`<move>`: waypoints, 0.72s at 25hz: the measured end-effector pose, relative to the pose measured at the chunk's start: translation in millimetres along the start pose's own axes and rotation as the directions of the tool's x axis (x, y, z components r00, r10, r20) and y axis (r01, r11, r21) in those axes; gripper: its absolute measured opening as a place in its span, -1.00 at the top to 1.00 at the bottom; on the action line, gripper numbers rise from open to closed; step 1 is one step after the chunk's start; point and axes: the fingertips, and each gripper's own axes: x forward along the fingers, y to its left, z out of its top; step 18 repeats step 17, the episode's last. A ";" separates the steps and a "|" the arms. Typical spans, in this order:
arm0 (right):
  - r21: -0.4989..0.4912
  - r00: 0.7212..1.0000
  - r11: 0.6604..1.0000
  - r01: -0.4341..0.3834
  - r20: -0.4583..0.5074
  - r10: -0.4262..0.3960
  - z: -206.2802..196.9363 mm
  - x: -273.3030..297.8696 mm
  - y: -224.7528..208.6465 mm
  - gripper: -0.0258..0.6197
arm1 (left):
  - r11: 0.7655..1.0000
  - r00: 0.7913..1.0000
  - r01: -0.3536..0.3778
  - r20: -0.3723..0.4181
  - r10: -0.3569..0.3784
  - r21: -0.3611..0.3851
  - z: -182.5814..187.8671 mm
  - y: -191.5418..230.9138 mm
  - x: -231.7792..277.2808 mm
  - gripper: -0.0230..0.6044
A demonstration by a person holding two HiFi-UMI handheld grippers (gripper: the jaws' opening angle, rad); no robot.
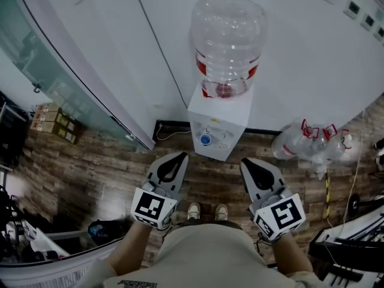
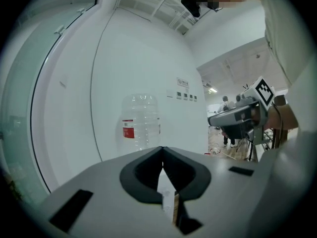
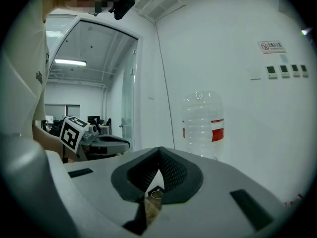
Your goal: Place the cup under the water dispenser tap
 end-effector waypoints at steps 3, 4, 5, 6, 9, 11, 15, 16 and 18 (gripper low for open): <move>-0.001 1.000 1.000 0.002 -0.003 -0.002 -0.4 0.2 -1.3 0.90 | 1.000 1.000 -0.006 -0.004 0.006 0.001 1.5 0.2 0.0 0.91; 0.000 1.000 1.000 -0.001 -0.001 0.001 0.2 0.9 -1.2 0.90 | 1.000 1.000 -0.008 -0.003 0.008 0.006 2.4 1.1 -0.6 0.91; 0.002 1.000 1.000 -0.005 0.002 0.005 1.0 1.6 -1.0 0.90 | 1.000 1.000 -0.011 -0.003 0.011 0.012 3.1 2.5 -1.3 0.91; 0.003 1.000 1.000 -0.008 0.005 0.008 1.9 2.3 -1.1 0.90 | 1.000 1.000 -0.013 -0.002 0.013 0.015 3.8 3.8 -1.9 0.91; -0.009 1.000 1.000 0.000 0.010 0.000 4.2 4.0 -5.9 0.90 | 1.000 1.000 -0.015 0.004 0.015 0.008 7.8 5.7 -2.0 0.91; -0.014 1.000 1.000 0.012 0.011 -0.012 5.4 5.9 -10.4 0.90 | 1.000 1.000 -0.015 0.006 0.015 0.007 9.7 6.7 -1.8 0.91; -0.010 1.000 1.000 0.027 0.010 -0.027 4.5 8.0 -13.1 0.90 | 1.000 1.000 -0.014 0.010 0.014 0.014 11.1 8.4 -2.2 0.91; -0.009 1.000 1.000 0.028 0.010 -0.028 4.1 8.7 -12.6 0.90 | 1.000 1.000 -0.014 0.012 0.014 0.014 11.5 8.8 -2.4 0.91; -0.009 1.000 1.000 0.028 0.009 -0.028 3.6 9.4 -12.0 0.90 | 1.000 1.000 -0.015 0.014 0.014 0.015 11.9 9.2 -2.7 0.91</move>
